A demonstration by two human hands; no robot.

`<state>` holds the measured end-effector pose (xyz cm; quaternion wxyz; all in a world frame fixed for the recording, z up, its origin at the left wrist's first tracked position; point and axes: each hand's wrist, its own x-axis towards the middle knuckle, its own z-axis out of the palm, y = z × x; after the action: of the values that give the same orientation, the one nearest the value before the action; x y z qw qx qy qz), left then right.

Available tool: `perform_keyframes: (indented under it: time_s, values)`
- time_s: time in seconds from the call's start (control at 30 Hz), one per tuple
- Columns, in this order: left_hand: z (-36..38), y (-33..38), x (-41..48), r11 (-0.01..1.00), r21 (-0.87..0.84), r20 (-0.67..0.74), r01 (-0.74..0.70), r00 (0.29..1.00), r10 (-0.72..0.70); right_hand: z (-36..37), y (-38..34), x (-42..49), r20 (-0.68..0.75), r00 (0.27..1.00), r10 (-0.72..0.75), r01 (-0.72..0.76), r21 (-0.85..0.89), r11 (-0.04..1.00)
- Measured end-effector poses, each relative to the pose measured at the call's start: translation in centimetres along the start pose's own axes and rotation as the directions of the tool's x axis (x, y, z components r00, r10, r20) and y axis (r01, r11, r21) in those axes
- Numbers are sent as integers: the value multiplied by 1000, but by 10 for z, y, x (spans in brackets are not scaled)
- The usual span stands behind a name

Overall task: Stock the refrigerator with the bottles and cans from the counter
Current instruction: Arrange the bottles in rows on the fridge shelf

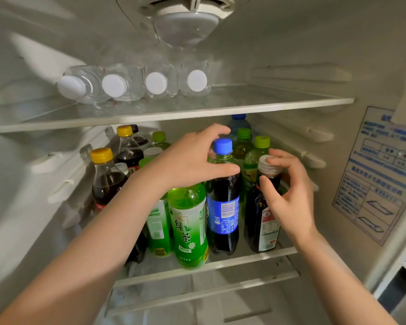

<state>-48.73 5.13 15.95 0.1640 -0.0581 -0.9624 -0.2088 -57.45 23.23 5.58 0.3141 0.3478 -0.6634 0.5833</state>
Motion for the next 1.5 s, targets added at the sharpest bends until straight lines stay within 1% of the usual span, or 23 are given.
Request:
perform_keyframes:
  time_s: [0.07, 0.2, 0.27, 0.33, 0.43, 0.5, 0.57, 0.6, 0.63, 0.7, 0.77, 0.87, 0.9, 0.97, 1.1, 1.3, 1.33, 1.43, 1.5]
  values:
    - [3, 0, 5, 999, 42, 39, 8, 999, -10, 0, 0, 2, 2, 1000, -2, 2, 2, 1000]
    - [5, -7, 5, 999, -30, 22, 33, 999, -32, 0, -6, 4, 7, 1000, -11, 11, -53, 999]
    - [8, -9, 1, 999, -26, -5, 33, 999, -34, -2, -11, 9, 28, 1000, -3, 7, -130, 992]
    - [12, -8, -3, 999, -14, -34, 36, 999, -36, -6, -17, 21, 60, 998, -15, 29, -247, 969]
    - [15, -7, -7, 999, 5, -64, 47, 997, -47, -9, -28, 48, 145, 986, -85, 136, -397, 908]
    - [16, -7, -7, 999, 9, -67, 50, 997, -49, -6, -35, 70, 240, 967, -84, 193, -480, 856]
    - [15, -7, -8, 999, -10, -64, 53, 997, -53, 3, -39, 91, 388, 921, -35, 271, -575, 772]
    - [15, -7, -8, 998, -18, -63, 56, 996, -57, 10, -38, 98, 466, 885, -8, 318, -592, 741]
    - [15, -7, -9, 998, -22, -65, 60, 996, -61, 16, -38, 104, 537, 843, 21, 352, -582, 733]
    - [15, -7, -11, 998, -13, -77, 65, 995, -66, 27, -36, 112, 648, 757, 82, 376, -535, 757]
    - [16, -6, -12, 998, 13, -89, 66, 994, -65, 35, -33, 117, 717, 680, 151, 359, -505, 785]
    - [18, -6, -11, 997, 37, -108, 68, 992, -63, 40, -28, 123, 773, 594, 220, 288, -460, 840]
    - [18, -5, -11, 997, 39, -113, 70, 991, -65, 41, -26, 123, 781, 583, 225, 252, -437, 863]
    - [18, -5, -11, 996, 38, -119, 76, 990, -71, 40, -21, 122, 766, 606, 214, 219, -419, 881]
    - [18, -5, -11, 996, 26, -114, 86, 990, -82, 31, -9, 124, 710, 676, 195, 233, -458, 858]
    - [19, -5, -11, 996, 2, -107, 91, 990, -90, 19, 4, 134, 583, 776, 242, 135, -527, 839]
    - [19, -5, -11, 995, -6, -106, 95, 990, -96, 18, 5, 136, 577, 776, 256, 116, -529, 840]
    - [19, -4, -10, 994, -37, -96, 106, 989, -110, 20, 7, 134, 617, 732, 289, 110, -526, 843]
    - [19, -3, -9, 993, -57, -87, 108, 990, -113, 22, 8, 132, 623, 724, 295, 99, -518, 849]
